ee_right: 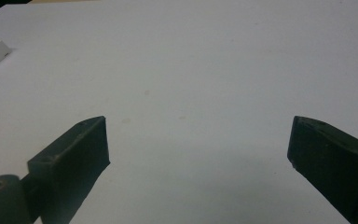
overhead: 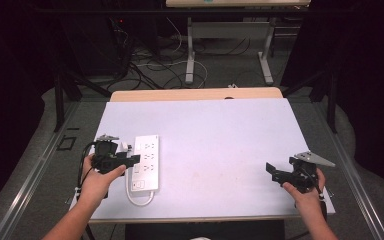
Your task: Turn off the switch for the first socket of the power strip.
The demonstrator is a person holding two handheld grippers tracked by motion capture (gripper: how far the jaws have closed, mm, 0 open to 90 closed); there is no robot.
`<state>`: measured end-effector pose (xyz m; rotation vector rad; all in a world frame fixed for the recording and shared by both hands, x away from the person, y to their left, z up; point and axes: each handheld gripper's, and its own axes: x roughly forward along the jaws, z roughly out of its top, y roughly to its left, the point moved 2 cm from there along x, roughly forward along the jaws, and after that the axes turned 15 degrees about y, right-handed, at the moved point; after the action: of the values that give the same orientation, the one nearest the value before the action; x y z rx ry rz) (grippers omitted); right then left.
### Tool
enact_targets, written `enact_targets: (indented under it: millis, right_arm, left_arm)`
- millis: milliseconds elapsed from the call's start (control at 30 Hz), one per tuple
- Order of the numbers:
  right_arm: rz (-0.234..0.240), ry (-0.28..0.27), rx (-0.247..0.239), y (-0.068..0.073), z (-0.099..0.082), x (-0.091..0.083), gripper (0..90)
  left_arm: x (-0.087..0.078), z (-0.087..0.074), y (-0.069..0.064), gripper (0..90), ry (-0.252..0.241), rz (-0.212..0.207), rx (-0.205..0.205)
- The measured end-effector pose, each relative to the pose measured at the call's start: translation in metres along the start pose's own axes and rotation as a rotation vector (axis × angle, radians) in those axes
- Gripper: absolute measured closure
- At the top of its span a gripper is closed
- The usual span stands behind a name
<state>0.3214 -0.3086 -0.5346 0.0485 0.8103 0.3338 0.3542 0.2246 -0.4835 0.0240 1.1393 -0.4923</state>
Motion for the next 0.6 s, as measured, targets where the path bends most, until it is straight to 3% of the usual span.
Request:
enact_targets:
  millis: [167,467,600]
  right_arm:
    - [0.003,-0.006,0.002,0.0,0.0,0.001,4.7]
    - [0.0,0.0,0.002,0.0,0.0,0.0,4.7]
    - [-0.001,0.0,0.002,0.0,0.0,0.0,4.7]
  left_arm:
    - [-0.004,-0.004,0.005,38.3,-0.049,0.01,0.005]
    - [-0.009,-0.013,0.009,37.1,-0.16,-0.015,0.006]
    - [-0.011,-0.017,0.011,35.3,-0.18,0.027,0.011]
